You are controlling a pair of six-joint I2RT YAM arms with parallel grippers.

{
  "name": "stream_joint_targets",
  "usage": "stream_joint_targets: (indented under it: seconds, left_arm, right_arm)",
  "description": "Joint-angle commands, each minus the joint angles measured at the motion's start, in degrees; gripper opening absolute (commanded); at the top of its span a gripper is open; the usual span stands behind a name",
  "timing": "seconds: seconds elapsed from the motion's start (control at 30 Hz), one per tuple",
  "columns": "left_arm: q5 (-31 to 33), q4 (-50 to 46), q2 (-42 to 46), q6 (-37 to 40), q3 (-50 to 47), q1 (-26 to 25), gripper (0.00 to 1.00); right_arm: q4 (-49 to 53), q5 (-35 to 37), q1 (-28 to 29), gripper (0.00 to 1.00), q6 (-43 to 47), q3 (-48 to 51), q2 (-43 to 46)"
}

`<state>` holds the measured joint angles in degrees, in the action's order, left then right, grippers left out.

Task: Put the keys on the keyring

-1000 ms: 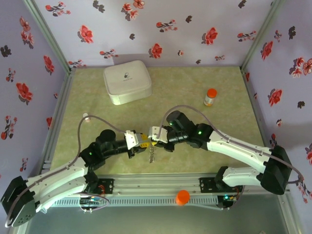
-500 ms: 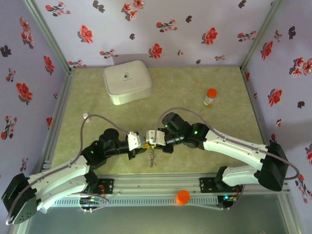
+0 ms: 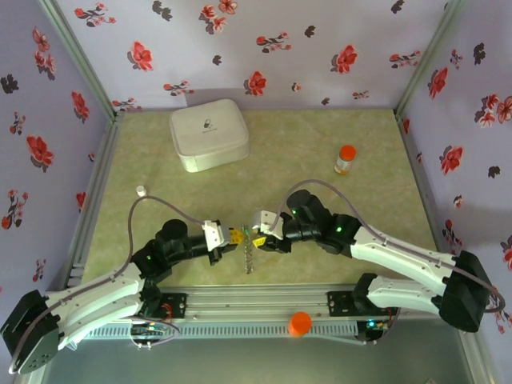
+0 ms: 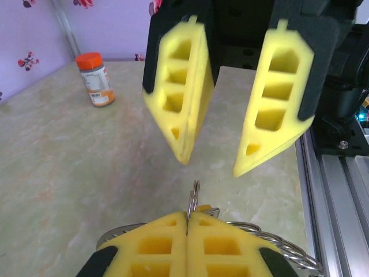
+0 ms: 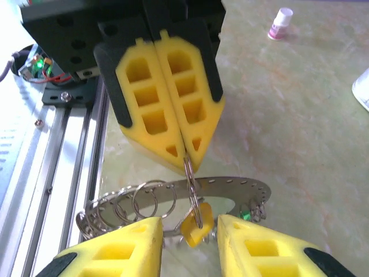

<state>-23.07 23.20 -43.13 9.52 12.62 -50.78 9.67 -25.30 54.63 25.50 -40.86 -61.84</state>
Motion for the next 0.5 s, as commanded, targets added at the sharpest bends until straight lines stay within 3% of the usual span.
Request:
stream_joint_targets:
  seconds: [0.0,0.27,0.47]
  left_arm:
    - [0.26,7.38,1.33,-2.51,-0.55,-0.10,0.00]
    - [-0.59,8.28,1.12,-2.41,-0.56,-0.10,0.00]
    - [-0.88,8.29,1.04,-2.15,-0.35,-0.06,0.00]
  right_arm:
    - [-5.71,-0.05,-0.23,0.29,-2.99,1.22,0.88]
    - [-3.63,0.78,-0.23,0.28,-1.90,-0.25,-1.04]
    - [-2.92,0.38,-0.31,0.15,-1.26,-0.89,-1.14]
